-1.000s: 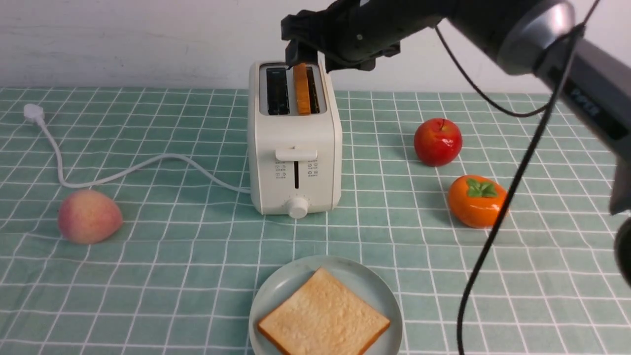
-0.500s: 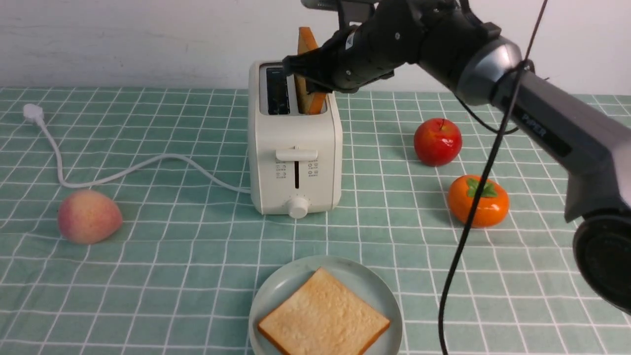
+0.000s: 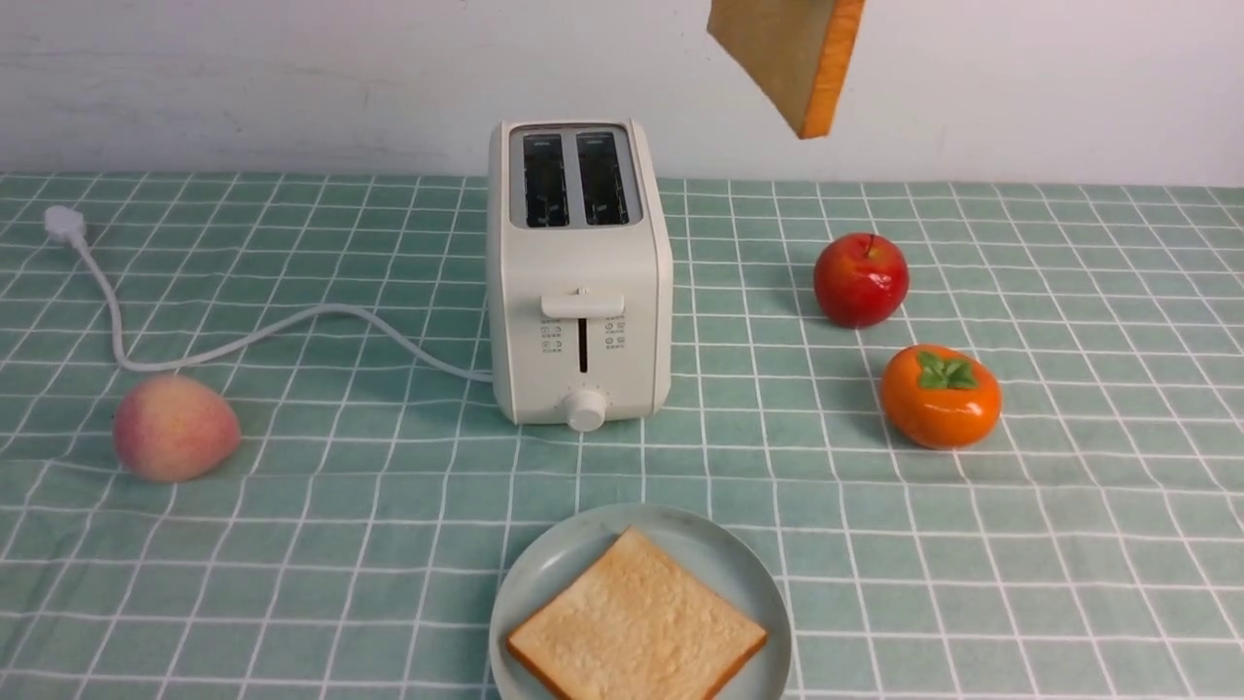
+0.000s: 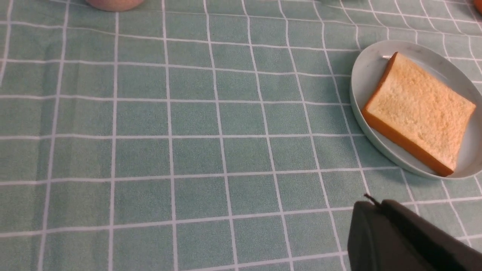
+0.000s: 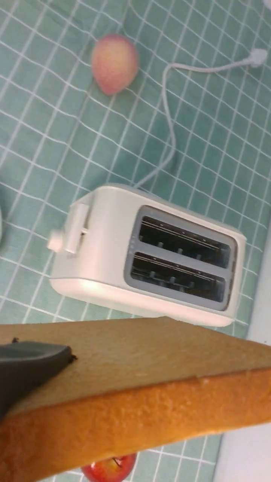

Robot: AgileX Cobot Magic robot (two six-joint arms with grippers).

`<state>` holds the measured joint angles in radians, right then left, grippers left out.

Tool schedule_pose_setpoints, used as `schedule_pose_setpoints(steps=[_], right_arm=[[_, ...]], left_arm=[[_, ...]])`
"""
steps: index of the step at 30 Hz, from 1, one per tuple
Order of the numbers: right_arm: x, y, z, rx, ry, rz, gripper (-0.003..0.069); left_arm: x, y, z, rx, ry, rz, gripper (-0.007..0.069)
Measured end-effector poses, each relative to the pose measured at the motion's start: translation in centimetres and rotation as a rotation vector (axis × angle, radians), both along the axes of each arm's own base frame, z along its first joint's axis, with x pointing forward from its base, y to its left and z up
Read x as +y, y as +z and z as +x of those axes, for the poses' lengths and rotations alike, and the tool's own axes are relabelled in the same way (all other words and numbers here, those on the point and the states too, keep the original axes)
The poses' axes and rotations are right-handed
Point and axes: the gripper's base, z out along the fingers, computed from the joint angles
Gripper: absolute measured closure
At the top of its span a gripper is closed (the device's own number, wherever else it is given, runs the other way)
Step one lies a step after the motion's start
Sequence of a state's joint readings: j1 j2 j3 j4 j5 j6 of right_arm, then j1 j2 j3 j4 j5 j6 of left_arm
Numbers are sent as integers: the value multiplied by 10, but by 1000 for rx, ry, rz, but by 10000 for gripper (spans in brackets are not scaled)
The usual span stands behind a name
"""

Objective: Take toasted bread from bread machine on blue coffee table place on plate.
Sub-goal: 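Place the held slice of bread on top of the slice on the plate with the right gripper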

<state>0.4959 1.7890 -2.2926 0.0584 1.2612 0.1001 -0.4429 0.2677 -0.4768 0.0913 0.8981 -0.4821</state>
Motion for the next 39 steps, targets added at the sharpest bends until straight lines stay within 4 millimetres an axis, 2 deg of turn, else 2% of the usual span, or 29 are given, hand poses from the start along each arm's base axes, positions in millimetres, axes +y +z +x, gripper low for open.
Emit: schedule_pose_setpoints(steps=[5, 6, 7, 8, 9, 10, 11, 12, 14, 21, 26, 33, 36, 39], right_arm=[[7, -32, -11, 159, 98, 1, 545], [12, -54, -11, 248, 146, -1, 545], [16, -67, -11, 286, 183, -12, 545], [22, -91, -10, 360, 241, -26, 545], [24, -101, -9, 383, 277, -35, 545], [31, -125, -7, 455, 331, -32, 545], [32, -129, -7, 461, 344, -34, 545], [38, -150, -5, 527, 385, -12, 545], [46, -174, -3, 611, 410, 27, 545], [55, -219, 4, 746, 403, 61, 545], [57, -236, 8, 786, 391, 54, 545], [57, -237, 8, 792, 390, 60, 542], [57, -237, 8, 790, 390, 53, 509], [54, -240, 9, 784, 378, 12, 403]], left_arm=[[0, 0, 0, -2, 0, 0, 638], [0, 0, 0, -1, -1, -4, 638], [-1, 0, 0, 1, -2, -7, 638], [-1, 0, 0, 3, -4, -12, 638], [-1, 0, 0, 4, -5, -14, 638], [-1, 0, 0, 6, -5, -15, 638], [-1, 0, 0, 7, -5, -15, 638], [-1, 0, -1, 8, -6, -17, 638], [-1, 0, -1, 9, -6, -17, 638], [-1, 0, -1, 10, -6, -17, 638], [-1, -1, -1, 11, -6, -17, 638], [-1, -1, -1, 11, -6, -17, 636], [-1, -1, -1, 11, -6, -17, 634], [-1, -1, -1, 11, -6, -17, 630]])
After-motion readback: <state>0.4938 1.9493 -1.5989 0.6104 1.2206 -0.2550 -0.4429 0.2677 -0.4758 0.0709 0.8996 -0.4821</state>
